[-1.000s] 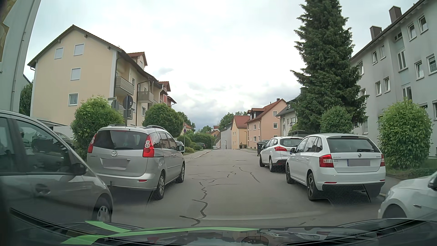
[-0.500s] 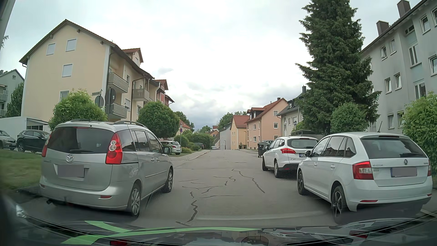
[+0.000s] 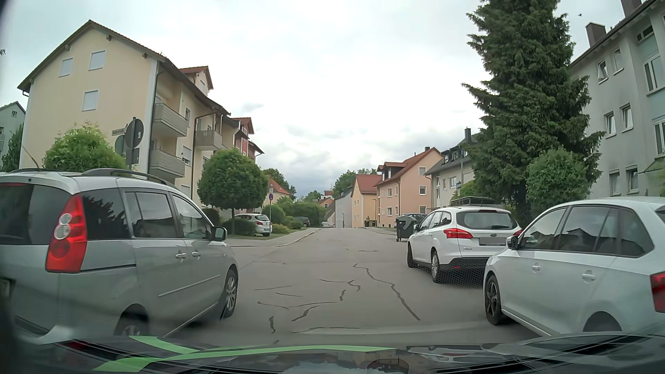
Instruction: Follow the waypoints while adhering to traffic rules and regulations
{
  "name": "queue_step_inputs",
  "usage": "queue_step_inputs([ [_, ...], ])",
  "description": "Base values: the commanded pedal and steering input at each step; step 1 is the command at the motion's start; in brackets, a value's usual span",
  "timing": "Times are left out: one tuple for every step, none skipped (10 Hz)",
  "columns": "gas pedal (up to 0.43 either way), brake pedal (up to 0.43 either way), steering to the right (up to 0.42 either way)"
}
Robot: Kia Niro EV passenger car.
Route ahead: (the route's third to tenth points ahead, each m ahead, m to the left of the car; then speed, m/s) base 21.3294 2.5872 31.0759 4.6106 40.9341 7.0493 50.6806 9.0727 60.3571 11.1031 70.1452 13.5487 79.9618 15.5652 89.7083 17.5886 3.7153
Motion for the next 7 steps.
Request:
queue_step_inputs([
  [0.087,0.0,-0.011],
  [0.087,0.0,-0.012],
  [0.087,0.0,-0.012],
  [0.087,0.0,-0.014],
  [0.087,0.0,-0.016],
  [0.087,0.0,-0.017],
  [0.087,0.0,-0.017],
])
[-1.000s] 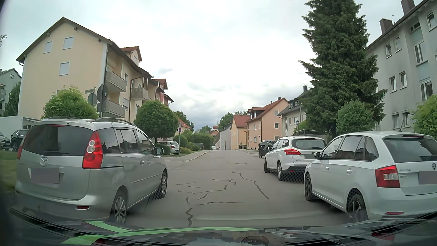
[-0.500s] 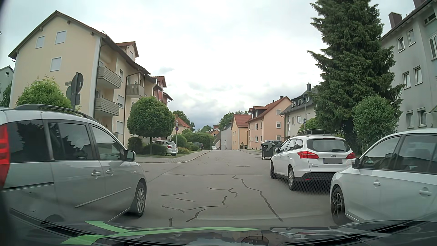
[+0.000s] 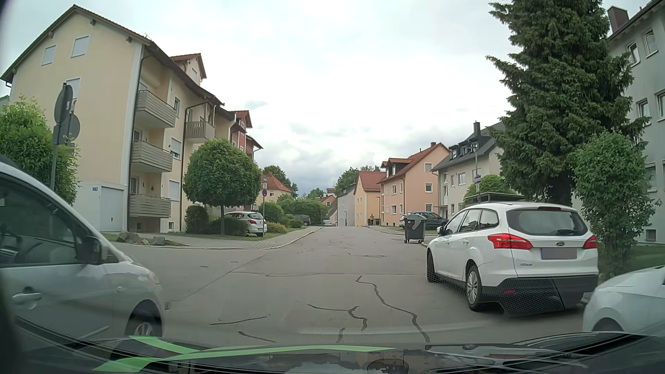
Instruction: Follow the waypoints while adhering to traffic rules and regulations
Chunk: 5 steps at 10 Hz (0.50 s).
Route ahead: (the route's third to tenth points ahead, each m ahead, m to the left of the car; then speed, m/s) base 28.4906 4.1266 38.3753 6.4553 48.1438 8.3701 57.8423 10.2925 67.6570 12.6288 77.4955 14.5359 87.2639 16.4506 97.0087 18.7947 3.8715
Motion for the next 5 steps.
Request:
queue_step_inputs([
  [0.087,0.0,-0.017],
  [0.087,0.0,-0.018],
  [0.087,0.0,-0.017],
  [0.059,0.0,-0.017],
  [0.0,0.0,-0.016],
])
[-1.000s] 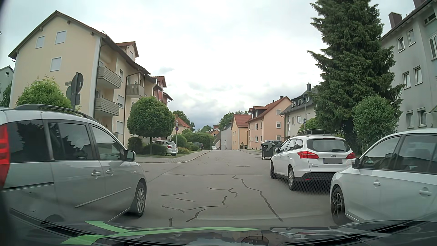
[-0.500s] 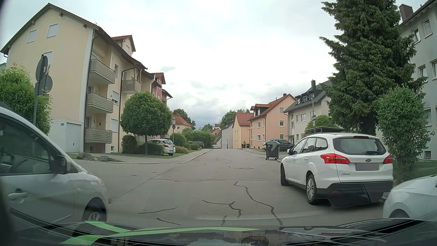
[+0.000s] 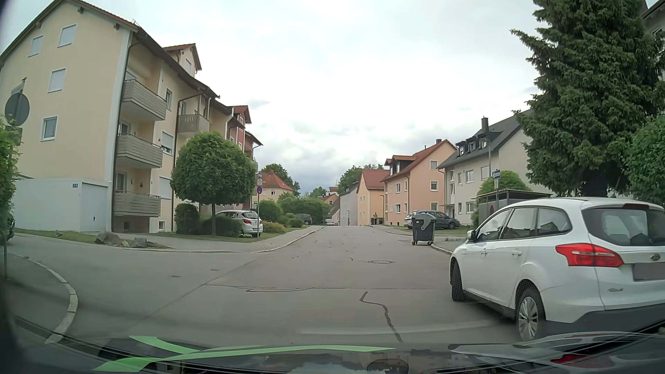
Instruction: Follow the waypoints while adhering to traffic rules and regulations
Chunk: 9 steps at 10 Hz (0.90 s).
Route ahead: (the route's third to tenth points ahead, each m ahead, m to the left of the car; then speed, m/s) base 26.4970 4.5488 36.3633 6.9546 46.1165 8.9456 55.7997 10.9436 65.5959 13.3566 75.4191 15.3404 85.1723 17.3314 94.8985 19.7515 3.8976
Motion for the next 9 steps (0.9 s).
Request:
queue_step_inputs([
  [0.0,0.0,-0.014],
  [0.0,0.0,-0.013],
  [0.0,0.0,-0.013],
  [0.0,0.0,-0.012],
  [0.0,0.0,-0.011],
  [0.0,0.0,-0.009],
  [0.0,0.0,-0.008],
  [0.0,0.0,-0.008],
  [0.0,0.0,-0.009],
])
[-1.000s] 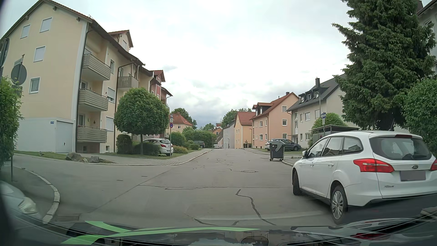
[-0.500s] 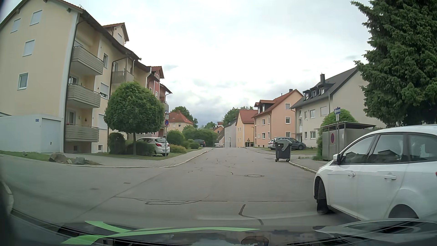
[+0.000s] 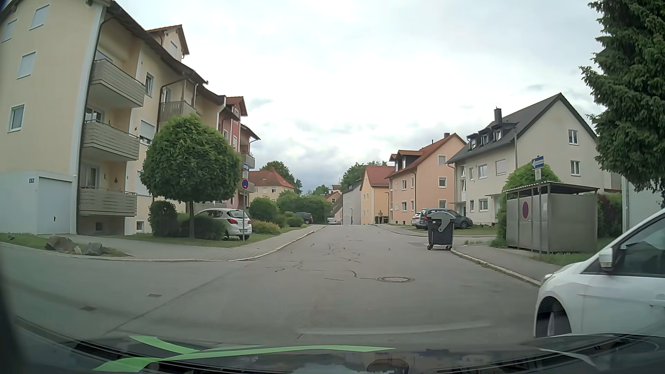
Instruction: Follow the waypoints while adhering to traffic rules and regulations
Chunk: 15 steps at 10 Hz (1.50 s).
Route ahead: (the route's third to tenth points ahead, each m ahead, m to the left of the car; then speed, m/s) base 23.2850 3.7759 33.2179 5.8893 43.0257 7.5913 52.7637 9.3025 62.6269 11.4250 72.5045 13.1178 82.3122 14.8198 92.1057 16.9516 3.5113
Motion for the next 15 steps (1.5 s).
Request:
queue_step_inputs([
  [0.0,0.0,-0.009],
  [0.0,0.0,-0.008],
  [0.0,0.0,-0.008],
  [0.0,0.0,-0.008],
  [0.0,0.0,-0.008],
  [0.0,0.0,-0.008],
  [0.0,0.0,-0.008],
  [0.0,0.0,-0.008],
  [0.0,0.0,-0.008],
  [0.0,0.0,-0.008],
  [0.0,0.0,-0.007],
  [0.0,0.0,-0.007],
  [0.0,0.0,-0.007],
  [0.0,0.0,-0.007],
  [0.0,0.0,-0.006],
])
